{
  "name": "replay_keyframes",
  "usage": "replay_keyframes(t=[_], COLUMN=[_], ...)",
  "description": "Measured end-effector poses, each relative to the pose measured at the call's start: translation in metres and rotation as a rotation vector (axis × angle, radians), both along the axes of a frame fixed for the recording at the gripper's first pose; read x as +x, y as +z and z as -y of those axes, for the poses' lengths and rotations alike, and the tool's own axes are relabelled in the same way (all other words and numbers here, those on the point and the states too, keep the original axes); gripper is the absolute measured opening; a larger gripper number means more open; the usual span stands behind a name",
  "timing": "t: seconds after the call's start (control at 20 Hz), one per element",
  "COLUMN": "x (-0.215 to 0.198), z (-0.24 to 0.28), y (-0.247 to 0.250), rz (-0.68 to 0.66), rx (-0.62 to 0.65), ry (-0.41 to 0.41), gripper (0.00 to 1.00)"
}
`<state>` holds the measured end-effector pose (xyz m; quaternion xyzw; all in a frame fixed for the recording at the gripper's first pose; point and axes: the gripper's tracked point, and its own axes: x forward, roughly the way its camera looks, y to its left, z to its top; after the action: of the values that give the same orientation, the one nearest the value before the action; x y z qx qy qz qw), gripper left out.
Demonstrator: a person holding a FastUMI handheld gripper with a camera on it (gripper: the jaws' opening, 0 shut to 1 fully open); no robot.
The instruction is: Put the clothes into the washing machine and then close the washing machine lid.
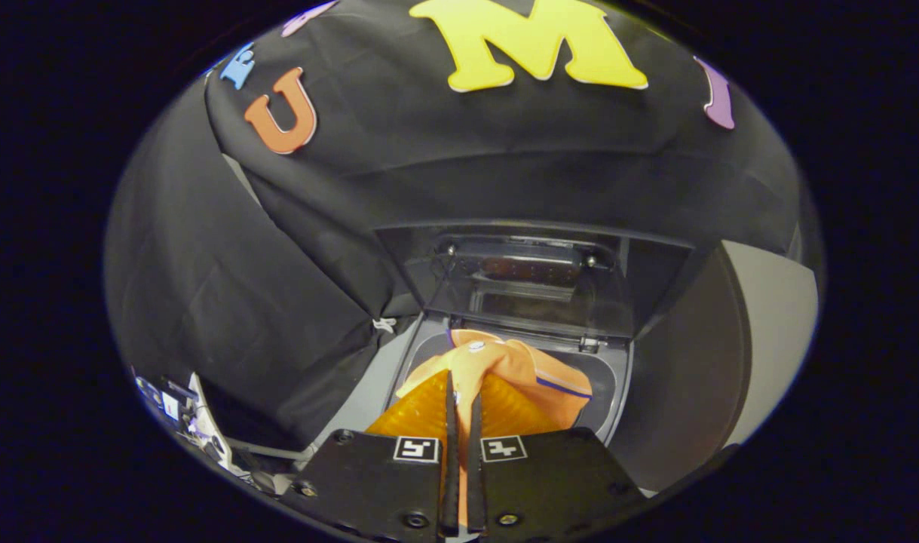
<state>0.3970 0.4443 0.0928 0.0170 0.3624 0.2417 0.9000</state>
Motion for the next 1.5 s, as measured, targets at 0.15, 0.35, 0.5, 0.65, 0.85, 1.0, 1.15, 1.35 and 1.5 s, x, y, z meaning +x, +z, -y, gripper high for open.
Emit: replay_keyframes(t=[0.15, 0.35, 0.5, 0.65, 0.85, 1.0, 1.15, 1.35, 1.5], x=[0.022, 0.043, 0.056, 0.063, 0.068, 0.072, 0.074, 0.073, 0.069], z=[-0.005, -0.007, -0.003, -0.004, -0.007, -0.004, 0.000, 0.005, 0.001], y=[-0.030, -0.067, -0.092, -0.111, -0.119, -0.120, -0.118, -0.117, -0.118], rz=[-0.043, -0.099, -0.129, -0.166, -0.182, -0.186, -0.164, -0.164, -0.176], rx=[-0.034, -0.070, -0.103, -0.113, -0.125, -0.131, -0.143, -0.149, -0.131], ry=[-0.013, -0.035, -0.066, -0.081, -0.096, -0.125, -0.143, -0.165, -0.128], gripper=[0.07, 0.07, 0.07, 0.07, 0.07, 0.07, 0.07, 0.12, 0.30])
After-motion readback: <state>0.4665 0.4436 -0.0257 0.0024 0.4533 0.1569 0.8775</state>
